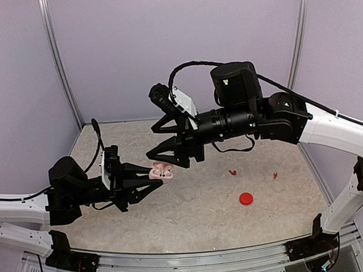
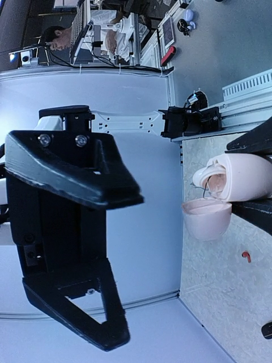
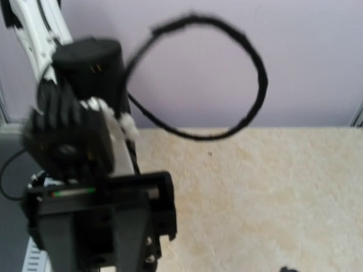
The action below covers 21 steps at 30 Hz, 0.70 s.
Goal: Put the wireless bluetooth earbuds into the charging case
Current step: Adjust the left earbud in the left side groove of the charging case.
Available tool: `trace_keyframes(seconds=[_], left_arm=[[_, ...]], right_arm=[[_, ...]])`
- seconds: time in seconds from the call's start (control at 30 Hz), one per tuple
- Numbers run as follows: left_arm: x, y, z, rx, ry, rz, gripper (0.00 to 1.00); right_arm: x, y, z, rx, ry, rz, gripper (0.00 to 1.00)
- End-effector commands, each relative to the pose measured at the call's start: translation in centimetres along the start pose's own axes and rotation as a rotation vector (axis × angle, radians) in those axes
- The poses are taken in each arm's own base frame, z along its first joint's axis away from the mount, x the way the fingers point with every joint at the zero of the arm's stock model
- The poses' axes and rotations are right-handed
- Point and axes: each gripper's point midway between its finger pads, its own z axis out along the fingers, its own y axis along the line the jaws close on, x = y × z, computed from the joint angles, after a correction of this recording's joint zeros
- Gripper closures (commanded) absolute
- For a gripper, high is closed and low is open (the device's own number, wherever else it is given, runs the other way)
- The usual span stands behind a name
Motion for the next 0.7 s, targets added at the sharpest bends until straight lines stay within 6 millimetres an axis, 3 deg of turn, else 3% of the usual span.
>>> trace_keyframes(seconds=[0.0,0.47,0.57,0.67], left_arm=[[-1.6,-0.2,0.3,0.011,-0.037,0.031,1.00],[-1.8,-0.2,-0.2,0.000,-0.054,0.033,1.00],[-1.9,-0.1,-0.2,-0.002,-0.056,0.034,1.00],[-1.7,0.1,-0.3,-0.009,-0.057,0.031,1.00]], right_arm=[[1.4,-0.5,0.9,0.013,0.048,0.020,0.27],[4.8,-1.3,1.3,0.047,0.127,0.049,0.27],[4.3,-1.2,1.0,0.047,0.115,0.046,0.28],[2.6,-1.1,0.3,0.043,0.068,0.035,0.28]])
